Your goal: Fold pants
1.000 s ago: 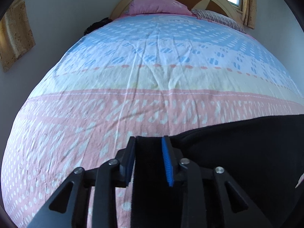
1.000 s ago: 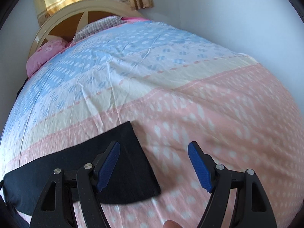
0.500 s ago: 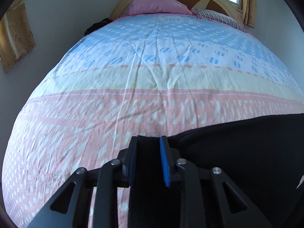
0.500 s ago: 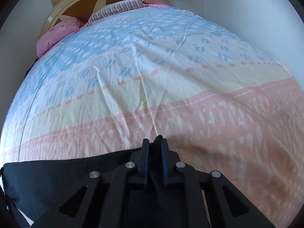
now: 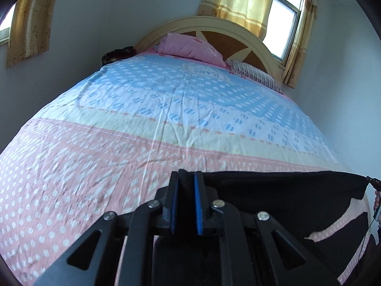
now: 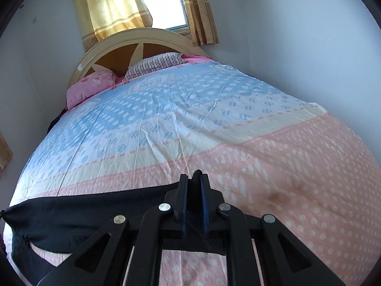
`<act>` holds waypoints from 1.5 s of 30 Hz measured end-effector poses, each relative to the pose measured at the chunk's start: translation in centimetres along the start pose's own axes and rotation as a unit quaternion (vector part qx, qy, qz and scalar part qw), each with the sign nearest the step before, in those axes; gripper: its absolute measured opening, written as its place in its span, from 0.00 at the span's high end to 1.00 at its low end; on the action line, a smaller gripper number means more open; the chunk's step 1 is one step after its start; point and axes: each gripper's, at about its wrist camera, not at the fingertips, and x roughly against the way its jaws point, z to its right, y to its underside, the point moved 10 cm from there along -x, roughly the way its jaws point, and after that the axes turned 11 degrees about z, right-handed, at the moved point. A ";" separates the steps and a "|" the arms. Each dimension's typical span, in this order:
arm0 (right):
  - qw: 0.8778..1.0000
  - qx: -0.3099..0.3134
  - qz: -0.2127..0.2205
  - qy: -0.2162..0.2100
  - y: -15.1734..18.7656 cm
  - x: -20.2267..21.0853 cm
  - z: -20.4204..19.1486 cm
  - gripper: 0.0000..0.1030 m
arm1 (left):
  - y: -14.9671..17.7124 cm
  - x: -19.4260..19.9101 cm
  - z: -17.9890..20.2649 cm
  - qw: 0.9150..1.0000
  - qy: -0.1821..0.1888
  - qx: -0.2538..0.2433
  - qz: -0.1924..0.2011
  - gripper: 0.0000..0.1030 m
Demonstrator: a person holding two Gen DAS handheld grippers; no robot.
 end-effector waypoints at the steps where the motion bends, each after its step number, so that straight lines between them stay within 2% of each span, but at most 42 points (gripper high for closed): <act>1: 1.000 -0.004 0.004 -0.001 0.4 1.0 0.3 0.91 | 0.1 0.6 0.1 1.000 0.004 -0.002 0.003 0.87; 7: 1.000 -0.027 0.012 -0.006 3.1 5.6 2.5 0.91 | 1.6 3.8 0.2 0.999 0.031 0.001 0.018 0.87; 11: 0.999 -0.033 -0.006 -0.001 5.6 7.0 4.4 0.91 | 3.4 5.4 0.0 0.999 0.044 0.012 0.019 0.87; 15: 0.999 -0.035 -0.029 0.008 8.4 7.6 5.7 0.91 | 6.1 5.9 -0.5 0.999 0.049 0.016 0.000 0.87; 20: 0.998 -0.008 -0.063 0.023 10.9 7.8 6.0 0.91 | 8.6 6.4 -0.8 0.999 0.046 0.007 -0.011 0.88; 22: 0.996 0.030 -0.059 0.055 10.7 8.5 5.9 0.87 | 8.9 6.6 -0.9 0.999 0.045 0.004 -0.010 0.87; 23: 0.994 0.051 -0.057 0.073 10.4 9.0 5.6 0.75 | 9.1 6.7 -0.9 0.999 0.044 0.002 -0.008 0.87; 24: 0.993 0.069 -0.053 0.084 10.0 9.6 5.1 0.57 | 9.1 6.8 -0.9 0.999 0.044 0.001 -0.006 0.87; 25: 0.991 0.089 -0.043 0.086 9.5 10.3 4.2 0.52 | 9.1 6.8 -0.9 0.999 0.044 0.001 -0.004 0.87; 27: 0.989 0.131 -0.020 0.065 8.4 11.8 0.9 0.50 | 9.2 6.8 -0.9 0.999 0.042 -0.002 -0.003 0.87; 29: 0.984 0.175 -0.007 0.025 8.2 13.0 -3.7 0.50 | 9.2 6.8 -0.9 0.999 0.042 -0.002 -0.004 0.87; 32: 0.969 0.242 -0.008 -0.047 10.0 13.7 -11.5 0.50 | 9.3 6.8 -1.0 0.999 0.041 -0.002 -0.004 0.87; 37: 0.919 0.358 -0.047 -0.161 17.4 13.5 -24.0 0.50 | 9.4 6.6 -1.0 0.999 0.040 0.001 -0.004 0.87; 40: 0.891 0.404 -0.068 -0.194 21.4 12.7 -28.1 0.50 | 9.5 6.5 -1.1 0.999 0.041 0.003 -0.004 0.87; 42: 0.873 0.439 -0.066 -0.201 23.3 12.0 -30.0 0.50 | 9.6 6.5 -1.2 0.999 0.041 0.004 -0.004 0.87; 44: 0.862 0.460 -0.067 -0.202 24.6 11.4 -31.0 0.50 | 9.6 6.4 -1.2 0.999 0.043 0.006 -0.004 0.87; 45: 0.861 0.464 -0.071 -0.198 24.8 11.0 -31.0 0.50 | 9.6 6.4 -1.2 0.999 0.044 0.008 -0.005 0.87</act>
